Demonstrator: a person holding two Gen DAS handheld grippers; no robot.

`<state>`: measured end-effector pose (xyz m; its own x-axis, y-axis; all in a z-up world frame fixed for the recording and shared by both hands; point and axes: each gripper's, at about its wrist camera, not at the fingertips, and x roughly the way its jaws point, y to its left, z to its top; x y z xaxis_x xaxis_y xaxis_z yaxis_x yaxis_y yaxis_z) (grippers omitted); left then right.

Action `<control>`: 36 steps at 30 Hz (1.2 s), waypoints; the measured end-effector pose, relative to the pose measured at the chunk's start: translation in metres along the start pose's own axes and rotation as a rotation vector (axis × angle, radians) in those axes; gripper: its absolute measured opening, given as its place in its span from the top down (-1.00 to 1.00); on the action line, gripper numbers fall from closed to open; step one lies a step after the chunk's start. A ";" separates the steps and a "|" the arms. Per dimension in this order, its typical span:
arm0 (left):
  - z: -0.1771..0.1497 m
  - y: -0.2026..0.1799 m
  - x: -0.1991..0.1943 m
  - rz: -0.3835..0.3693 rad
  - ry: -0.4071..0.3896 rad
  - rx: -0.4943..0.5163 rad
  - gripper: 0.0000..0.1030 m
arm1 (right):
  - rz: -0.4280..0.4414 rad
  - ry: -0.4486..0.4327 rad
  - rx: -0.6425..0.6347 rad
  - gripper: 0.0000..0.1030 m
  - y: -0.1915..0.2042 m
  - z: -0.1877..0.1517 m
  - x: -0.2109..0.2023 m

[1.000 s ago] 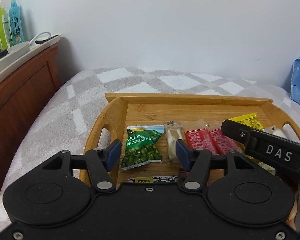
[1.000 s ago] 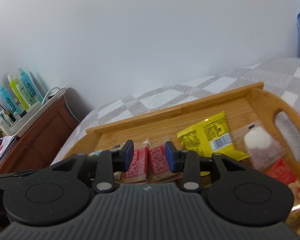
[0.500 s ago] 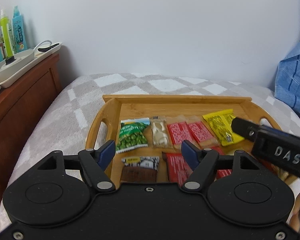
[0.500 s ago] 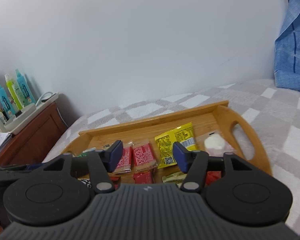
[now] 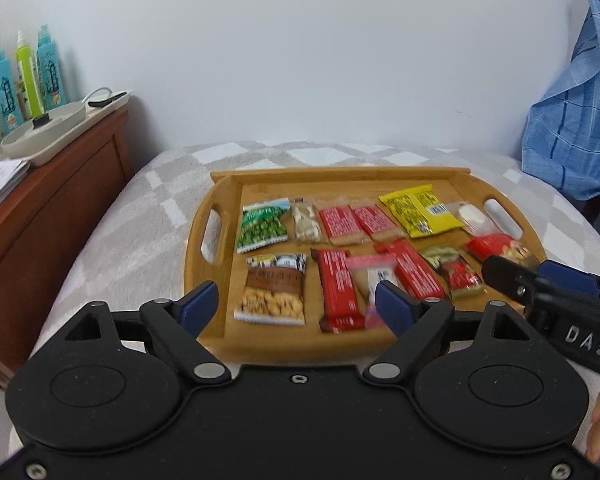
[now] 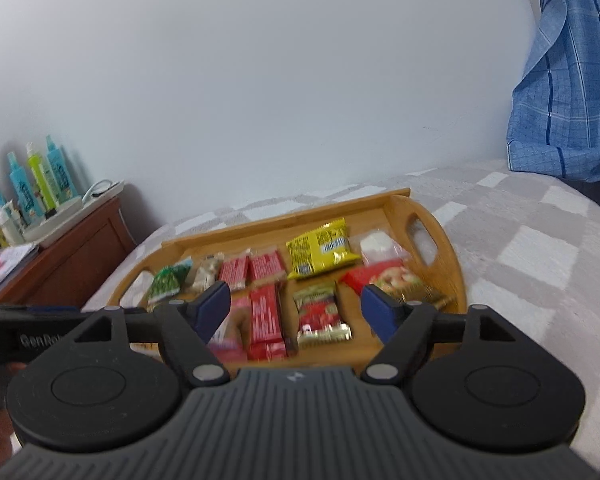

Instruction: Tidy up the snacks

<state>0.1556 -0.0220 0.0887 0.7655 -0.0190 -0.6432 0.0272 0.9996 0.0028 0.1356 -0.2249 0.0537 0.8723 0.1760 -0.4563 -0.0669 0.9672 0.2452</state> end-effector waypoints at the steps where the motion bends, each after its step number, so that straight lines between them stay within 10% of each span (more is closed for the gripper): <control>1: -0.003 0.000 -0.003 -0.005 0.001 -0.004 -0.66 | -0.005 -0.002 -0.013 -0.65 0.001 -0.003 -0.003; 36: -0.110 0.008 -0.027 0.027 0.052 -0.006 -0.72 | -0.151 0.129 -0.063 -1.00 0.006 -0.088 -0.047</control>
<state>0.0644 -0.0117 0.0215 0.7313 0.0090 -0.6820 0.0031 0.9999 0.0165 0.0512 -0.2112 0.0014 0.8057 0.0461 -0.5906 0.0263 0.9932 0.1134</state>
